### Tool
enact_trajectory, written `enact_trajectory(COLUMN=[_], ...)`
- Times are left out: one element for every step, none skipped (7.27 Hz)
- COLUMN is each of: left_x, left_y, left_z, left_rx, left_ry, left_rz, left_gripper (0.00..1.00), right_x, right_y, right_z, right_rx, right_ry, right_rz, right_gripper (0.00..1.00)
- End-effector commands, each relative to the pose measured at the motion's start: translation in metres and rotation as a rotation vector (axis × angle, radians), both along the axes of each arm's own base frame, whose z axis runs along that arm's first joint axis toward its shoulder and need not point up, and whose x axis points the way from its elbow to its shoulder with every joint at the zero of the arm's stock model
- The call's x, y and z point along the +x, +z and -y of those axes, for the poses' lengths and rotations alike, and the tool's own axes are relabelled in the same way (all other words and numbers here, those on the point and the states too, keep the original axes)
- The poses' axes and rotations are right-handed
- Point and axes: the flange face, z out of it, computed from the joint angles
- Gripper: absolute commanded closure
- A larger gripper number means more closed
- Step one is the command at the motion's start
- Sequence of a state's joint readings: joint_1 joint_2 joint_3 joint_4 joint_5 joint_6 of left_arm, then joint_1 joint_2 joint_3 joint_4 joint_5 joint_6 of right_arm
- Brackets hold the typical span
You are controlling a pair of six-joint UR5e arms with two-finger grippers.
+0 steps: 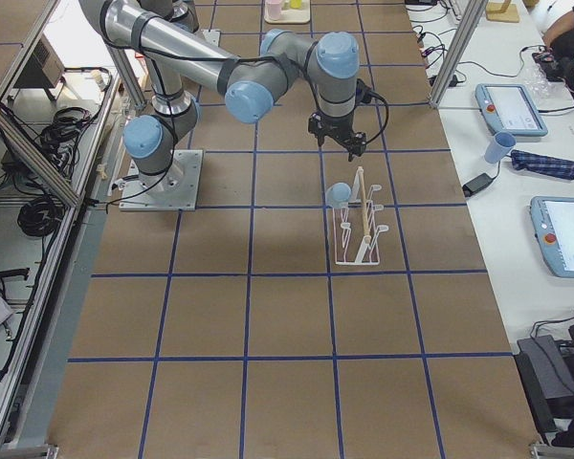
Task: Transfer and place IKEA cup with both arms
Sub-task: 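Move the right gripper down to the light blue cup on the rack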
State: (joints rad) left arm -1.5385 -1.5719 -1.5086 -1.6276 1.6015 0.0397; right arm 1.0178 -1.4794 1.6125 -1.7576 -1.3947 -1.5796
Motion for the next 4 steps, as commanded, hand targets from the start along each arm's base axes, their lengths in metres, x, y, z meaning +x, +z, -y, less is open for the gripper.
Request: enact_trajectory(left_x=[0.001,0.001,0.001,0.001], left_y=[-0.001,-0.001,-0.001,-0.001], left_z=[0.000,0.000,0.000,0.000], left_rx=[0.001,0.001,0.001,0.001], left_ry=[0.001,0.001,0.001,0.001], left_rz=[0.000,0.000,0.000,0.000], left_gripper=[0.00,0.00,0.00,0.00], right_x=[-0.005,-0.015,-0.017,-0.017], right_y=[-0.023,-0.034,-0.055,-0.071], right_z=[-0.006,-0.005,-0.007,-0.008], right_rx=[-0.044,-0.083,-0.109,-0.131], right_ry=[0.161,0.206,0.228,0.231], right_rz=[0.058,0.031,0.007,-0.016], right_gripper=[0.00,0.00,0.00,0.00])
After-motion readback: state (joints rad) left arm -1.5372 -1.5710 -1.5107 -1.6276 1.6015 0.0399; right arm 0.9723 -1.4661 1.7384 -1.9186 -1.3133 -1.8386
